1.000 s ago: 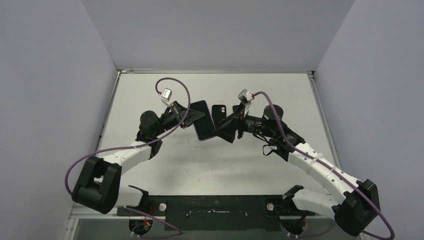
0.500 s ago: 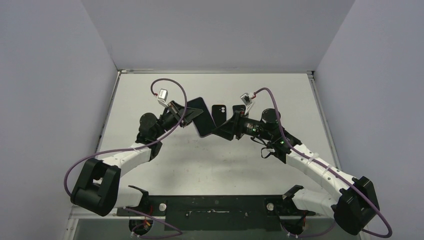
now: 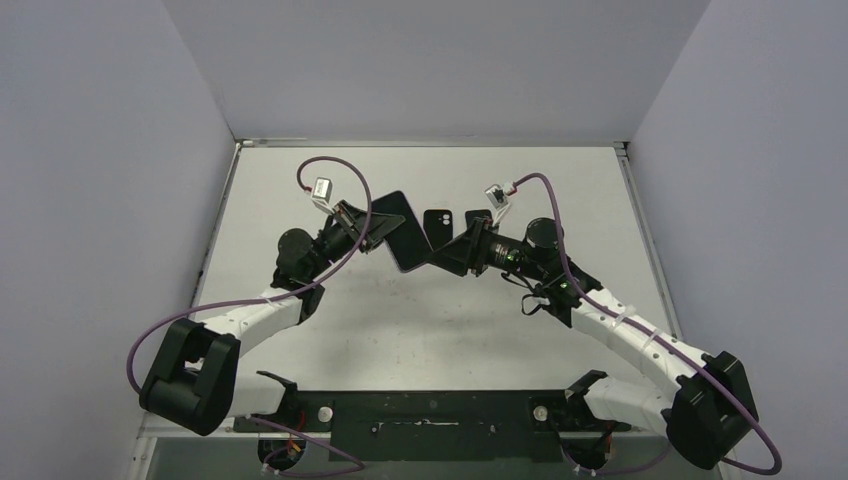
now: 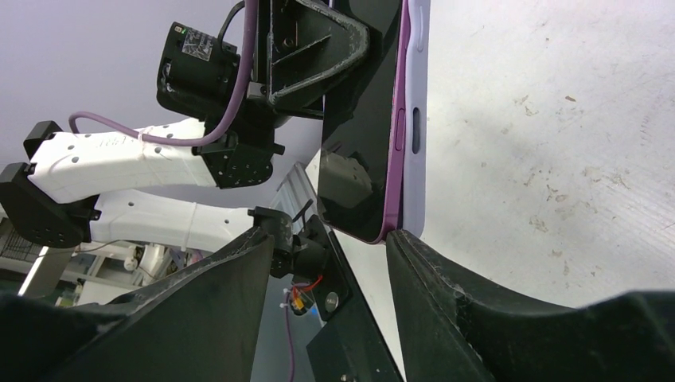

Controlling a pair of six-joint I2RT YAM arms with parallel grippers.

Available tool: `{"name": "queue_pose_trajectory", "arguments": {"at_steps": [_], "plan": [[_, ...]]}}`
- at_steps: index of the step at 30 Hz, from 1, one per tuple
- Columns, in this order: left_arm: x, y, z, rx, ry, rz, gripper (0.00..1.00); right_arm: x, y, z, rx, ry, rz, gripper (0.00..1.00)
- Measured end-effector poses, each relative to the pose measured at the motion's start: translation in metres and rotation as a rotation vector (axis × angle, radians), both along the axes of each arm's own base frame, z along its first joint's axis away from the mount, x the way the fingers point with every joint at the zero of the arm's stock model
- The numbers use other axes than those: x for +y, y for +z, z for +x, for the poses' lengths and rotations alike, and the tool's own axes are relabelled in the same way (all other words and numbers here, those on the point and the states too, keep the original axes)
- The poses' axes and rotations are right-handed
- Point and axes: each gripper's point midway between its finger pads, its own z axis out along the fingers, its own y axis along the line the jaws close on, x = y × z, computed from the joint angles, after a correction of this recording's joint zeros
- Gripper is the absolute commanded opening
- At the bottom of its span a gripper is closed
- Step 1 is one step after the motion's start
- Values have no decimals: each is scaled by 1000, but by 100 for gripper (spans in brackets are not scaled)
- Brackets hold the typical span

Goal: Take the phone out of the phone case
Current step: Remove the phone case from the phone.

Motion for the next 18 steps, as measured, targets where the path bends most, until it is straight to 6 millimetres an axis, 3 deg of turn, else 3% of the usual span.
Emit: {"name": "queue_pose_trajectory", "arguments": {"at_steps": [10,18], "plan": [[-1,9,5,-22,39,-41,0,0,-1,11,4,-17,31,53],[-18,9,-6,0,-13,-97,0,9,-1,6,4,34,62,49]]}}
